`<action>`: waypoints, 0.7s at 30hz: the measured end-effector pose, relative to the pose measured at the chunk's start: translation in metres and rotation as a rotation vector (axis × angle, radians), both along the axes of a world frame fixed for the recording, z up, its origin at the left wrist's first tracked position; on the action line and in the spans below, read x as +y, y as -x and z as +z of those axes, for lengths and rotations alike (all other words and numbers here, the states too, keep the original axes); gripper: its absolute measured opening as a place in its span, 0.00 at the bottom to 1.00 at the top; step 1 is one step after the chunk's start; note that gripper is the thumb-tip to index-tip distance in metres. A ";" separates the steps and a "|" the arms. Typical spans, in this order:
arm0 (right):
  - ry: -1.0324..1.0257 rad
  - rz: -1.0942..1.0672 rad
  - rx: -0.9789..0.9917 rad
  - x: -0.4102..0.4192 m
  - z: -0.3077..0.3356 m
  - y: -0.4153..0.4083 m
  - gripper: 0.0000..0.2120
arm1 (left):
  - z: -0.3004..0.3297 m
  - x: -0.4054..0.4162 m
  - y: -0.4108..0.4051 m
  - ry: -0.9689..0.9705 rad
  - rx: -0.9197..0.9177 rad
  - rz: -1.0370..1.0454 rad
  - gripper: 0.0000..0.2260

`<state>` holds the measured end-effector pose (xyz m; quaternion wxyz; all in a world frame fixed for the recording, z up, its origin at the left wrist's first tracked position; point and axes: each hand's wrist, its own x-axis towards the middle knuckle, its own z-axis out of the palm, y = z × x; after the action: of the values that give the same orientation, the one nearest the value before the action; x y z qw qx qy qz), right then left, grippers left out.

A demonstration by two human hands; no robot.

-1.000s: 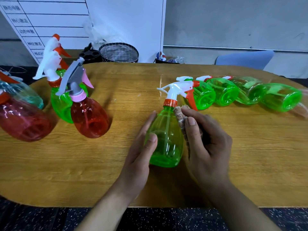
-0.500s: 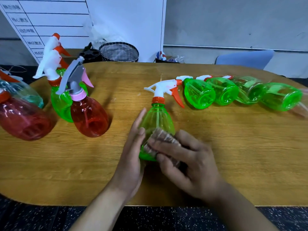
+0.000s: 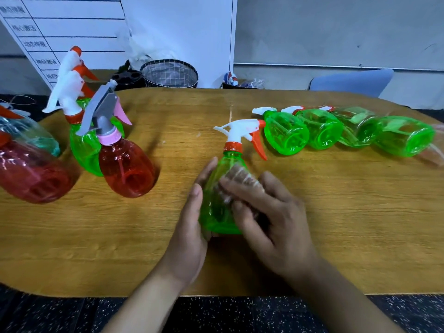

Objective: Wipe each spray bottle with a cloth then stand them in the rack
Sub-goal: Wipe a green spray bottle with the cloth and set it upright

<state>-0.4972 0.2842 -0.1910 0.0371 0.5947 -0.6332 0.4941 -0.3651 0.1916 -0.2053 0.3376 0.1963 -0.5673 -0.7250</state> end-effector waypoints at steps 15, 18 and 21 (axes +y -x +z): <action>-0.010 -0.150 -0.153 -0.006 -0.005 -0.001 0.18 | 0.002 -0.001 0.000 -0.040 0.000 0.000 0.28; 0.014 -0.046 -0.025 0.005 -0.009 -0.008 0.19 | 0.003 -0.002 0.000 -0.109 0.034 0.023 0.28; 0.033 0.094 0.117 0.010 -0.013 -0.016 0.18 | 0.006 -0.002 0.001 -0.156 0.044 0.060 0.28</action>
<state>-0.4812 0.2938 -0.2041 0.0607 0.6511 -0.5931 0.4698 -0.3661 0.1899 -0.1997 0.3550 0.2230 -0.4955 -0.7608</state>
